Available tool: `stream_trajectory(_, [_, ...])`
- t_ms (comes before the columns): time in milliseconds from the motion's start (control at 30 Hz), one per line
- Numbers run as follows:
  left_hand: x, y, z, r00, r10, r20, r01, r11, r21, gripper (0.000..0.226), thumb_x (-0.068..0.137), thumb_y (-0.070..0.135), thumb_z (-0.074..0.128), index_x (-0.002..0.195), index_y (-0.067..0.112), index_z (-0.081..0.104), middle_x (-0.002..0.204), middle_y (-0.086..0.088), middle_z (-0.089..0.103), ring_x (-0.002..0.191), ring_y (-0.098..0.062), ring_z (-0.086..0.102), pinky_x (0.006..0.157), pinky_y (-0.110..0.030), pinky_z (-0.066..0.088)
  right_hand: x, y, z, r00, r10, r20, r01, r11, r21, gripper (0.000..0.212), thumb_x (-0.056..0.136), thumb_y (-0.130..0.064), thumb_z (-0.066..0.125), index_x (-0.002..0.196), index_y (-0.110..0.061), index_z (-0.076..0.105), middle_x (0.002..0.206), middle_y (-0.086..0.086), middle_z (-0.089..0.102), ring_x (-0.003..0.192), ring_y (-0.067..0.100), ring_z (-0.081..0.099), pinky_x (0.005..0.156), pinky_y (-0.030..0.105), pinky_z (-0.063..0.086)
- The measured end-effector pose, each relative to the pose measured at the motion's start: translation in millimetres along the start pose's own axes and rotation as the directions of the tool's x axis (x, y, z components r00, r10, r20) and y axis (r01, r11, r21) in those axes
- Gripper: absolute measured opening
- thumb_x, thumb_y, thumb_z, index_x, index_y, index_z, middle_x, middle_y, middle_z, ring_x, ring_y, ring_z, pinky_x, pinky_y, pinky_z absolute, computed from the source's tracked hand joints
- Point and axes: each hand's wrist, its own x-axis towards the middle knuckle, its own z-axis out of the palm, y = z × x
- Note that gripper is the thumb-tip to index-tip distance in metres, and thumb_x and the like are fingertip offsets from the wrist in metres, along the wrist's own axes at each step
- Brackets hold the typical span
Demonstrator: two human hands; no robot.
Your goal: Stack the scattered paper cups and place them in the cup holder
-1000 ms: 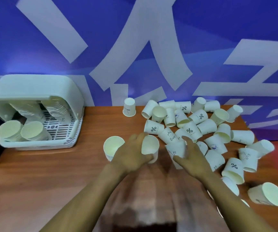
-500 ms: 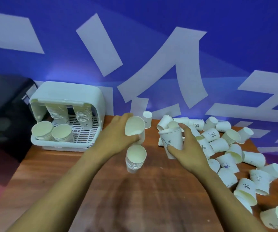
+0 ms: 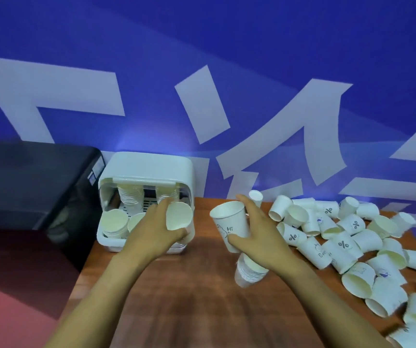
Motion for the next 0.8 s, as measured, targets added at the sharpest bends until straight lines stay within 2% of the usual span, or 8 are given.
stream_trajectory(133, [11.4, -54.2, -50.2, 1.000, -0.019, 0.006, 0.019, 1.000, -0.022, 0.076, 0.071, 0.036, 0.076, 0.138, 0.028, 0.038, 0.133, -0.002, 0.049, 0.119, -0.025, 0.046, 0.099, -0.039, 0.042, 24.5, -41.1, 51.3, 0.999, 0.035, 0.014, -0.035, 0.999, -0.027, 0.085, 0.072, -0.030, 0.071, 0.145, -0.033, 0.029, 0.143, -0.012, 0.042, 0.127, 0.010, 0.044, 0.100, 0.026, 0.039])
stream_trajectory(333, [22.0, -114.2, -101.6, 0.996, -0.086, 0.009, 0.086, 0.996, 0.032, 0.076, 0.076, 0.035, 0.071, 0.142, 0.026, 0.032, 0.133, -0.007, 0.041, 0.125, -0.032, 0.037, 0.098, -0.039, 0.037, 42.0, -75.3, 129.7, 0.983, 0.136, 0.125, -0.137, 0.991, 0.000, 0.093, 0.064, -0.031, 0.069, 0.146, -0.033, 0.024, 0.142, -0.005, 0.043, 0.129, 0.013, 0.044, 0.102, 0.030, 0.040])
stream_trajectory(400, [25.9, -122.6, -108.6, 0.996, -0.084, 0.015, 0.084, 0.996, 0.043, 0.076, 0.078, 0.034, 0.070, 0.142, 0.026, 0.031, 0.135, -0.007, 0.039, 0.125, -0.032, 0.036, 0.098, -0.037, 0.036, 45.4, -79.5, 141.9, 0.981, 0.143, 0.129, -0.147, 0.989, 0.026, 0.093, 0.063, -0.028, 0.071, 0.144, -0.034, 0.025, 0.139, -0.005, 0.045, 0.126, 0.011, 0.046, 0.096, 0.024, 0.041])
stream_trajectory(467, [31.2, -127.8, -112.3, 0.997, -0.081, 0.013, 0.080, 0.995, 0.063, 0.075, 0.079, 0.034, 0.068, 0.143, 0.026, 0.030, 0.136, -0.007, 0.038, 0.125, -0.031, 0.035, 0.098, -0.037, 0.036, 51.6, -81.9, 149.0, 0.979, 0.142, 0.144, -0.147, 0.989, 0.026, 0.094, 0.066, -0.020, 0.073, 0.145, -0.031, 0.025, 0.138, -0.005, 0.041, 0.126, 0.007, 0.041, 0.093, 0.013, 0.031])
stream_trajectory(533, [36.3, -130.7, -114.0, 0.996, -0.091, 0.004, 0.091, 0.994, 0.067, 0.074, 0.080, 0.035, 0.068, 0.142, 0.026, 0.030, 0.136, -0.005, 0.037, 0.125, -0.030, 0.035, 0.098, -0.037, 0.036, 59.6, -83.9, 152.7, 0.977, 0.152, 0.151, -0.155, 0.988, 0.009, 0.095, 0.067, -0.015, 0.075, 0.147, -0.026, 0.024, 0.142, -0.003, 0.036, 0.131, 0.010, 0.035, 0.093, 0.008, 0.025])
stream_trajectory(600, [42.0, -132.2, -113.5, 0.996, -0.090, 0.004, 0.089, 0.993, 0.078, 0.075, 0.080, 0.036, 0.068, 0.143, 0.026, 0.029, 0.136, -0.005, 0.037, 0.125, -0.030, 0.035, 0.099, -0.039, 0.037, 69.7, -86.0, 156.8, 0.980, 0.150, 0.134, -0.153, 0.988, 0.012, 0.092, 0.064, -0.015, 0.075, 0.144, -0.026, 0.030, 0.139, -0.001, 0.039, 0.128, 0.012, 0.039, 0.091, 0.009, 0.029])
stream_trajectory(700, [51.3, -133.7, -110.3, 0.996, -0.085, 0.014, 0.082, 0.989, 0.120, 0.077, 0.080, 0.039, 0.068, 0.144, 0.025, 0.027, 0.138, -0.005, 0.036, 0.126, -0.030, 0.035, 0.102, -0.040, 0.037, 85.8, -88.2, 166.8, 0.984, 0.145, 0.107, -0.150, 0.988, 0.039, 0.076, 0.056, -0.026, 0.073, 0.126, -0.031, 0.045, 0.123, -0.003, 0.050, 0.113, 0.013, 0.050, 0.082, 0.014, 0.041])
stream_trajectory(800, [60.8, -135.4, -106.3, 0.996, -0.093, 0.018, 0.089, 0.983, 0.160, 0.076, 0.082, 0.040, 0.067, 0.144, 0.024, 0.026, 0.137, -0.005, 0.036, 0.125, -0.029, 0.036, 0.099, -0.038, 0.039, 96.9, -91.3, 178.0, 0.983, 0.156, 0.093, -0.162, 0.985, 0.059, 0.081, 0.055, -0.032, 0.075, 0.129, -0.031, 0.041, 0.126, -0.009, 0.048, 0.116, 0.009, 0.046, 0.095, 0.030, 0.044])
